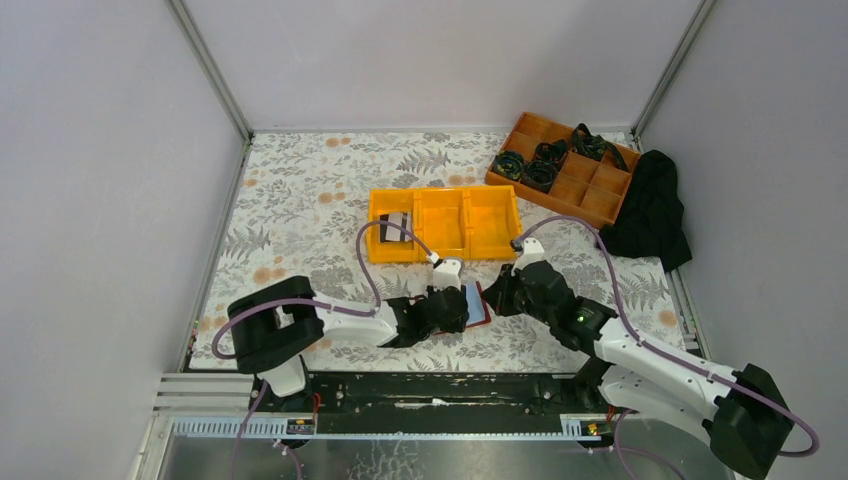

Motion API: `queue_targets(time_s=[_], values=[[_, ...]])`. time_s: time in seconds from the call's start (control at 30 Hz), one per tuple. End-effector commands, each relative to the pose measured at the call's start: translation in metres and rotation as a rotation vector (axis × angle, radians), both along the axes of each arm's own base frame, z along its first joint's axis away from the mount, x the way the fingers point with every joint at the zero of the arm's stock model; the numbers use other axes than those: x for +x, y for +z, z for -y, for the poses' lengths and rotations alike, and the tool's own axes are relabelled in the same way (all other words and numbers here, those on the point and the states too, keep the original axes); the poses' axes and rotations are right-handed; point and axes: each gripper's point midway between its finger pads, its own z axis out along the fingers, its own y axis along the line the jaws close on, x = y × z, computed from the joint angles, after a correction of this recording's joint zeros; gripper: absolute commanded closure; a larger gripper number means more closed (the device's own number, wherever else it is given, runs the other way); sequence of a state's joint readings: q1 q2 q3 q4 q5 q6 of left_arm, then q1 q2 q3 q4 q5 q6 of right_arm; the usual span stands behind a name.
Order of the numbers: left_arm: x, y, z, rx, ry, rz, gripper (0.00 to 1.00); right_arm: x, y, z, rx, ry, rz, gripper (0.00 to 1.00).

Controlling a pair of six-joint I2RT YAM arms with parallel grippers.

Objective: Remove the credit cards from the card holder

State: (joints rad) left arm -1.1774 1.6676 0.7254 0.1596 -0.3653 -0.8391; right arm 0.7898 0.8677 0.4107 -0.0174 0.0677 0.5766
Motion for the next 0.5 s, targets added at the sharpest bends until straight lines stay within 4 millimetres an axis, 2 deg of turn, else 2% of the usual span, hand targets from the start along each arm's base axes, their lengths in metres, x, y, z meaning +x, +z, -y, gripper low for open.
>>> queue_targets(time_s=[0.0, 0.17, 0.33, 0.47], values=[[-0.005, -0.006, 0.007, -0.039, -0.035, -0.012, 0.65, 0.007, 0.02, -0.009, 0.037, 0.015, 0.049, 1.0], [-0.006, 0.002, 0.004, -0.045, -0.036, -0.005, 0.65, 0.011, 0.014, -0.027, 0.062, 0.06, 0.022, 0.99], [-0.008, 0.027, -0.003, -0.095, -0.038, 0.015, 0.65, 0.013, -0.018, -0.037, 0.044, 0.073, -0.048, 0.99], [-0.015, 0.049, -0.012, -0.114, -0.04, 0.039, 0.65, 0.013, -0.041, -0.038, 0.018, 0.067, -0.087, 1.0]])
